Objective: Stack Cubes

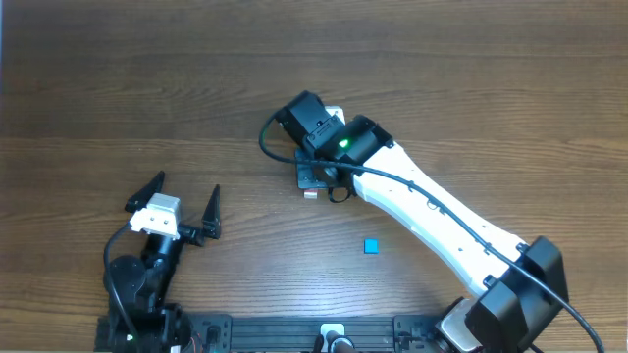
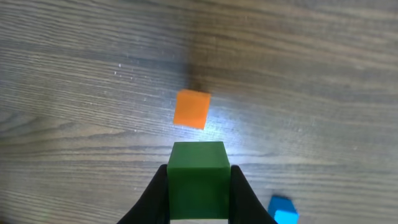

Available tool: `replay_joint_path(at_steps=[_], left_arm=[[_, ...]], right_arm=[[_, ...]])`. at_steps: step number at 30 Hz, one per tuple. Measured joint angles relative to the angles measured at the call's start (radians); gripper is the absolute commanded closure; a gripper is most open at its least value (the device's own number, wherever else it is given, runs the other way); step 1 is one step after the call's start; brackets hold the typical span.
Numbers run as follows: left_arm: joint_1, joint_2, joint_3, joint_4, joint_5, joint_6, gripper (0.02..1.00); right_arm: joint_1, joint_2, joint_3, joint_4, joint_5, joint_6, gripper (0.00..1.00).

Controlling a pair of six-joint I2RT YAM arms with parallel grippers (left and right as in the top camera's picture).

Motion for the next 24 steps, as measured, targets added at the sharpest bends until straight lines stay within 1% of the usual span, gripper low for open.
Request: replay_joint_path(at_steps=[7,15,24], left_arm=[[0.0,0.0,0.0,0.0,0.0,0.0,0.018],[0.0,0.0,0.0,0.0,0.0,0.0,0.02],[0.0,0.0,0.0,0.0,0.0,0.0,0.018]], right_arm=[[0.011,0.092,0.023,-0.014,0.0,0.084,0.989],[0.014,0.191,0.115,-0.029,-0.001,0.108,0.989],[0.014,0.212,0.128,-0.027,-0.001,0.113,0.991]])
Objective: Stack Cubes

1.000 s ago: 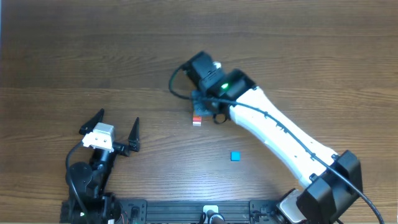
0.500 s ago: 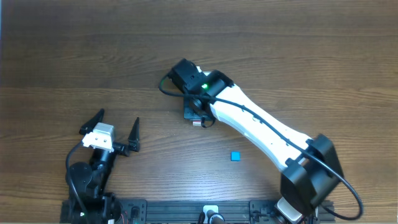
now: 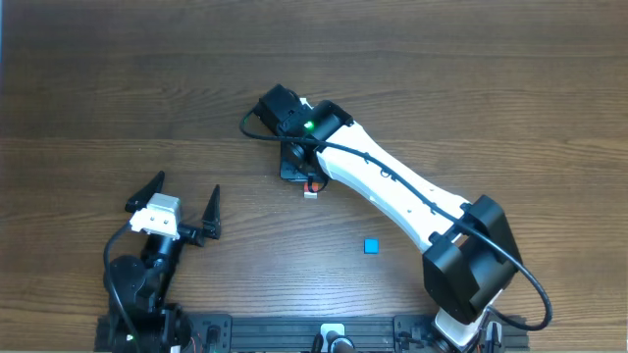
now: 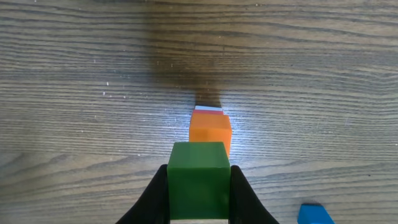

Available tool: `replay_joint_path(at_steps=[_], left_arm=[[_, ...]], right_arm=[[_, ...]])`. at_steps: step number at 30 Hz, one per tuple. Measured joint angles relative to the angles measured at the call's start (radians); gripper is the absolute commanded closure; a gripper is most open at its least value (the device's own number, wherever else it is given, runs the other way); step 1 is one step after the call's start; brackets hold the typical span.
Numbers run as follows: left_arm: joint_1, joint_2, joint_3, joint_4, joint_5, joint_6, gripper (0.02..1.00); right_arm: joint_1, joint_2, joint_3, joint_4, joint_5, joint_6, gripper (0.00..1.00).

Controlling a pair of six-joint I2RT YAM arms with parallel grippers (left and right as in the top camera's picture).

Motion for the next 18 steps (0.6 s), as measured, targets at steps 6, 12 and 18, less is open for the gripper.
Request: replay_joint_path(at_steps=[6,12,18], left_arm=[[0.0,0.0,0.0,0.0,0.0,0.0,0.018],[0.0,0.0,0.0,0.0,0.0,0.0,0.018],[0.0,0.0,0.0,0.0,0.0,0.0,0.018]], right_arm=[[0.0,0.023,0.002,0.003,0.0,0.002,0.991],[0.0,0.026,0.002,0.006,0.001,0.003,0.989],[0.0,0.031,0.002,0.006,0.002,0.004,0.989]])
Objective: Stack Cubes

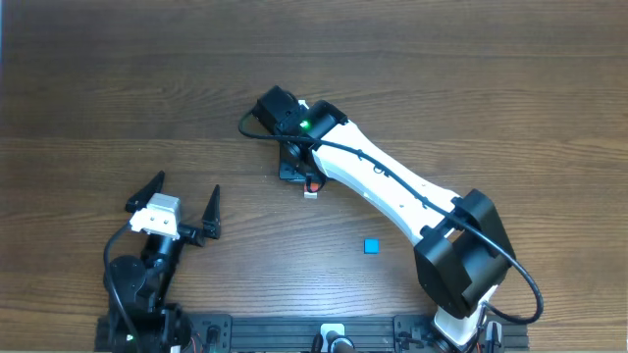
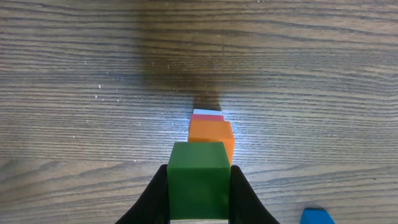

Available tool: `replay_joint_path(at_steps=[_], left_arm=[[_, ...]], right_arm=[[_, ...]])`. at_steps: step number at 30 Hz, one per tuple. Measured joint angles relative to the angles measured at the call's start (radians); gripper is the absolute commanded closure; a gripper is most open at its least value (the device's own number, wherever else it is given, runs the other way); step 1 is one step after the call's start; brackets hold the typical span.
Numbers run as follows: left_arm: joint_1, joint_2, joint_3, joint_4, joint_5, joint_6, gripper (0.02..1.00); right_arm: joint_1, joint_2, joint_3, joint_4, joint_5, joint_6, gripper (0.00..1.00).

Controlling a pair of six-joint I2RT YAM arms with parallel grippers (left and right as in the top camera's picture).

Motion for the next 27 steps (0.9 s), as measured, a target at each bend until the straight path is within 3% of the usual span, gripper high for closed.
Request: replay_joint_path(at_steps=[20,27], left_arm=[[0.0,0.0,0.0,0.0,0.0,0.0,0.018],[0.0,0.0,0.0,0.0,0.0,0.0,0.018]], right_arm=[[0.0,0.017,0.004,0.011,0.008,0.01,0.95],[0.0,0.017,0.004,0.006,0.01,0.013,0.796]])
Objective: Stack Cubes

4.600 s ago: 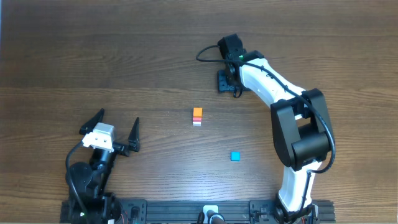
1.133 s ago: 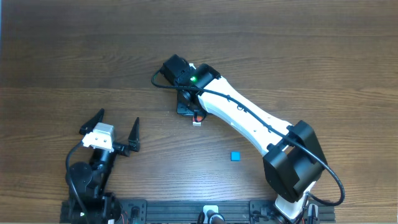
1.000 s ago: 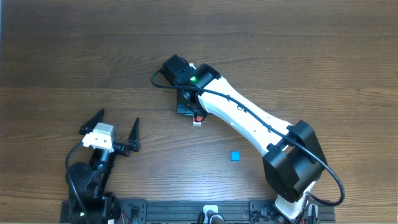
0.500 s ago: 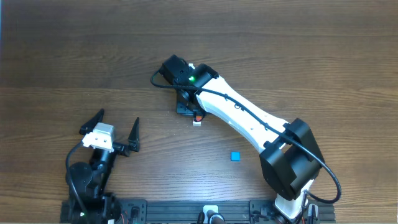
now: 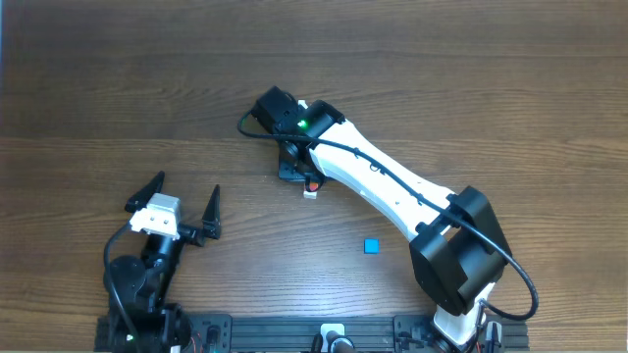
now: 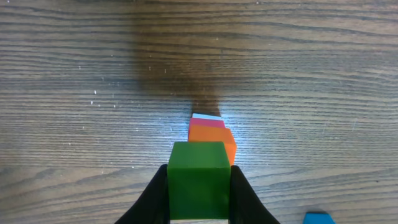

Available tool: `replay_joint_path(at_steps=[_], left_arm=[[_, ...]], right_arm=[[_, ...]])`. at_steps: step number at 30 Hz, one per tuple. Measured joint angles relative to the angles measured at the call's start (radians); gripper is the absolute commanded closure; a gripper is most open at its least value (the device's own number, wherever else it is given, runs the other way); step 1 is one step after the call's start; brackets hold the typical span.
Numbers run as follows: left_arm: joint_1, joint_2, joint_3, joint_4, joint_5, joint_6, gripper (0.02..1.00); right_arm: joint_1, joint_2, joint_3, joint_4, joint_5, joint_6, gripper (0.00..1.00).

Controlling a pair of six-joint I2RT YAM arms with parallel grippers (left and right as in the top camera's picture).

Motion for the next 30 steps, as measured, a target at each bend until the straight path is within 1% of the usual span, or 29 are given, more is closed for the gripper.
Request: replay_joint_path(at_steps=[3,18,21,22,24,25,30], left_arm=[[0.0,0.0,0.0,0.0,0.0,0.0,0.02],[0.0,0.0,0.0,0.0,0.0,0.0,0.02],[0.0,0.0,0.0,0.0,0.0,0.0,0.018],[0.0,0.0,0.0,0.0,0.0,0.0,0.02],[0.0,0.0,0.0,0.0,0.0,0.0,0.018],[0.0,0.0,0.0,0.0,0.0,0.0,0.02],[0.0,0.0,0.0,0.0,0.0,0.0,0.018]], right_arm=[[0.0,0.002,0.0,-0.003,0.001,0.0,0.748],[0.0,0.007,0.0,-0.003,0.001,0.005,0.57],[0.0,0.007,0.0,-0.003,0.001,0.002,0.483],[0.0,0.007,0.0,-0.003,0.002,0.004,0.437],[0.0,0.007,0.0,-0.003,0.002,0.009,0.104],[0.0,0.007,0.0,-0.004,0.002,0.004,0.009],[0.0,0.007,0.0,-0.024,0.001,-0.013,0.007]])
